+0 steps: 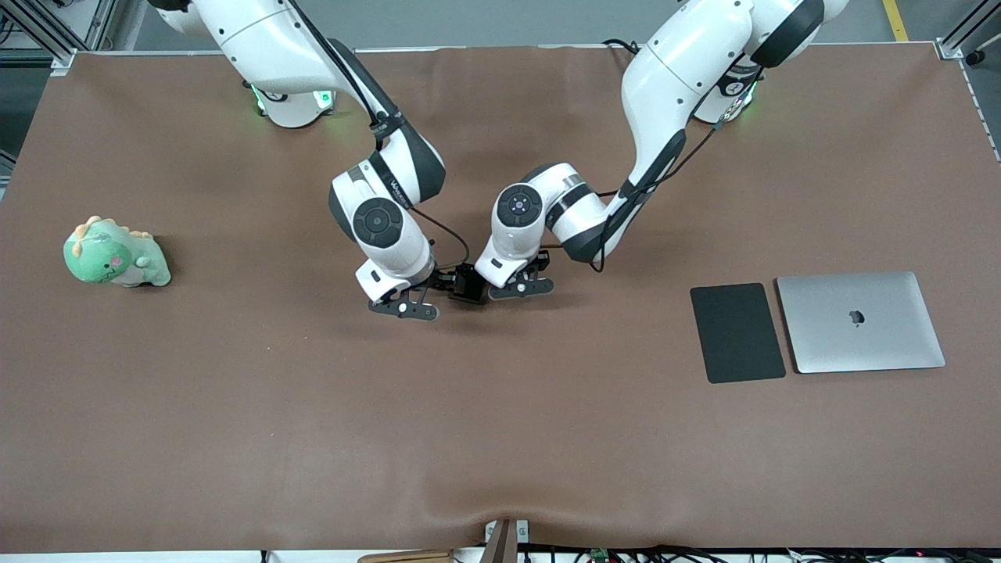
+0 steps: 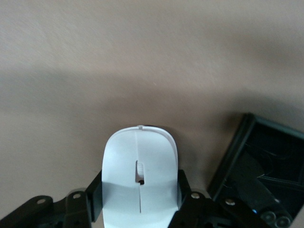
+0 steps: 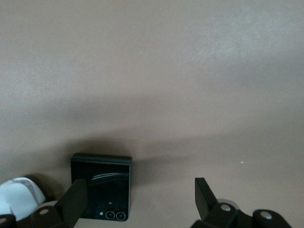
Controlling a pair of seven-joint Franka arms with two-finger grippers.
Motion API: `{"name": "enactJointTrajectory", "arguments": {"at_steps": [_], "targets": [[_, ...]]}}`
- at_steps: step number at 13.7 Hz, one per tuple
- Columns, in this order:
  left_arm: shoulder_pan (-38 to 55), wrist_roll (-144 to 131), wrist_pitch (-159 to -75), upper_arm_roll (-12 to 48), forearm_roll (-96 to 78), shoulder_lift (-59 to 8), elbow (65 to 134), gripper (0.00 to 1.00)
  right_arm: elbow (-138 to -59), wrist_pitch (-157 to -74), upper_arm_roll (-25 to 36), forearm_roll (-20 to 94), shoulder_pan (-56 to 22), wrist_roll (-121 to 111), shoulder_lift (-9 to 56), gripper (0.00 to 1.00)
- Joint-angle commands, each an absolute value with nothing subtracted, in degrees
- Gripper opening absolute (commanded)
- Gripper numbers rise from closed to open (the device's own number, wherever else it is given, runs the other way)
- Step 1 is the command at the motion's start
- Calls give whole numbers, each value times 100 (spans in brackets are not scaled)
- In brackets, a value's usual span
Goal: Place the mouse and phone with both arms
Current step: 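Close the left gripper on the mouse while the right gripper grasps the phone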
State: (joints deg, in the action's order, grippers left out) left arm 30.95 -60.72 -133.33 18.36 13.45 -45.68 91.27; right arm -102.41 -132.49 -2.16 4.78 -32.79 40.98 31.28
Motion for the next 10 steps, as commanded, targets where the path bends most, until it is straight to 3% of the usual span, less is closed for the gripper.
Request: {"name": "enactJointTrajectory", "arguments": {"at_steps": [1, 5, 10], "targets": [[2875, -6188, -12991, 1828, 1625, -4272, 9123, 45, -10047, -13289, -202, 527, -3322, 4279, 3304, 100], [2269, -5767, -12868, 1837, 1626, -3912, 9132, 45, -9546, -13254, -167, 335, -3796, 4974, 3805, 100], [1645, -5152, -12578, 1854, 1617, -3490, 9132, 45, -9449, -13315, -176, -53, -3806, 5036, 4016, 100]]}}
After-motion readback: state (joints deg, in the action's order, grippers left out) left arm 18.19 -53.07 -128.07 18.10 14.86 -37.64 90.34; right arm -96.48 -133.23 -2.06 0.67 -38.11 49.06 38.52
